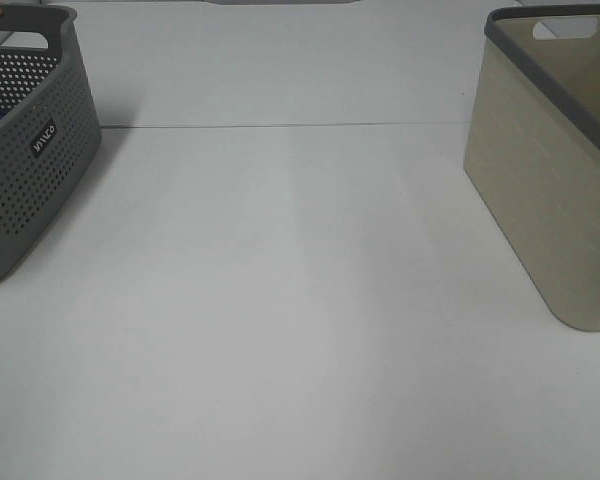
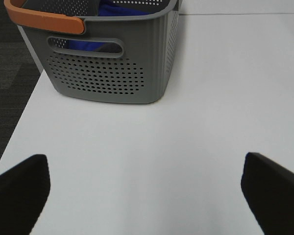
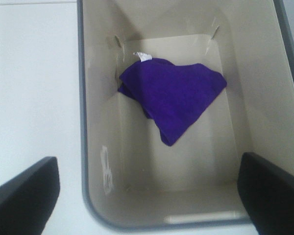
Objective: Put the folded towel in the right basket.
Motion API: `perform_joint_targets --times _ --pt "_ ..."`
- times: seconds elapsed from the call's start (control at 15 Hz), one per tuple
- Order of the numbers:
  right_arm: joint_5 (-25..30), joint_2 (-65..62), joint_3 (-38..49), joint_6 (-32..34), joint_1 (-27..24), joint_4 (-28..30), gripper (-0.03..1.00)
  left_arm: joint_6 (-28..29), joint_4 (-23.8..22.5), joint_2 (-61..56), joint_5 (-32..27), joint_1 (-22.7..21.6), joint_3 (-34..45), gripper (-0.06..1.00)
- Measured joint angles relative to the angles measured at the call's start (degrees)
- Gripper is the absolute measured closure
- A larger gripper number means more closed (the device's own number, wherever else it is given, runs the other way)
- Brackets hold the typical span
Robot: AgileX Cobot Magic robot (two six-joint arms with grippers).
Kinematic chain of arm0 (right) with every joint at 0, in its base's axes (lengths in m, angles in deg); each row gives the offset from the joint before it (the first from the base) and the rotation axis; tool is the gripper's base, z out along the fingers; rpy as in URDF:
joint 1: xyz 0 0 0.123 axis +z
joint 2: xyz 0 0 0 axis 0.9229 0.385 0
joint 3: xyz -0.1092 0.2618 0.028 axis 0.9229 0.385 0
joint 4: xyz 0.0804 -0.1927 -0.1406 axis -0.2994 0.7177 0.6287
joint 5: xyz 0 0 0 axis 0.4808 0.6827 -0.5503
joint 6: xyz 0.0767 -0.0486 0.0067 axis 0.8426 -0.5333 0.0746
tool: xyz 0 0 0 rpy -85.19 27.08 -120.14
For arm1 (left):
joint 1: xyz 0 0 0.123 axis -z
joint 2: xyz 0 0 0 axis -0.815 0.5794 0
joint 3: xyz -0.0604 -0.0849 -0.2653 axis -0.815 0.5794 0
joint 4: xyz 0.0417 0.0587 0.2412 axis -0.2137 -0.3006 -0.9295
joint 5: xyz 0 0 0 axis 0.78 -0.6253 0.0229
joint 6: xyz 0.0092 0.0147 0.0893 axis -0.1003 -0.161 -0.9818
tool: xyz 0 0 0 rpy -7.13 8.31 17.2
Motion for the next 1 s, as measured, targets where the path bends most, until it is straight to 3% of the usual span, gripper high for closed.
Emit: perform_joint_targets --times 0.6,1.0 --pt "-0.46 -57.41 37.93 1.38 0.0 1.49 0.03 0.0 0.0 0.0 0.0 0.0 0.0 -0.05" --pt "-0.4 -71.91 51.62 1.38 3.9 1.38 0.03 0.0 0.0 0.0 0.0 0.0 0.0 -0.05"
